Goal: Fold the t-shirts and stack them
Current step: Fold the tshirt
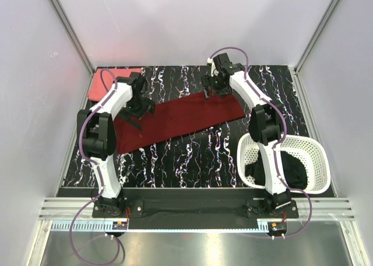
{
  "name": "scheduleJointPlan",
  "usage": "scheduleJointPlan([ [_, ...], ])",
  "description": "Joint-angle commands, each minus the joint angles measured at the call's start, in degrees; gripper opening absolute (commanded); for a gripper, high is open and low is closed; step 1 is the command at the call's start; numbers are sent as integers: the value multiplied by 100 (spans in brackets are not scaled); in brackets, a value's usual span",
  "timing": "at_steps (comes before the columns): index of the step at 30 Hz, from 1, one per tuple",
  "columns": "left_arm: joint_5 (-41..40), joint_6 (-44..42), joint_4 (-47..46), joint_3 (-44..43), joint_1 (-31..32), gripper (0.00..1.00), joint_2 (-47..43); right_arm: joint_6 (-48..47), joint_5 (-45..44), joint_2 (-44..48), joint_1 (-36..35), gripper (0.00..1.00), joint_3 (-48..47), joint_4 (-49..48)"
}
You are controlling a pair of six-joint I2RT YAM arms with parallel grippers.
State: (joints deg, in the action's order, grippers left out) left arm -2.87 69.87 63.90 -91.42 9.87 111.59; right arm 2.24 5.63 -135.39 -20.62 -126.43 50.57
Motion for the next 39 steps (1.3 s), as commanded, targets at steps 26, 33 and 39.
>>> scheduleJointPlan([
  [26, -608, -1834, 659, -1447, -205, 99, 2270, 1260, -282, 644, -811, 86, 2399, 384],
  [33, -364, -3633, 89, -1931, -29, 96, 2428, 1937, 981, 1971, -1365, 84, 3879, 24],
  [39, 252, -5305, 314, -3404, 208, 94, 3104, 2816, 2107, 2578, -1831, 84, 4575, -433],
])
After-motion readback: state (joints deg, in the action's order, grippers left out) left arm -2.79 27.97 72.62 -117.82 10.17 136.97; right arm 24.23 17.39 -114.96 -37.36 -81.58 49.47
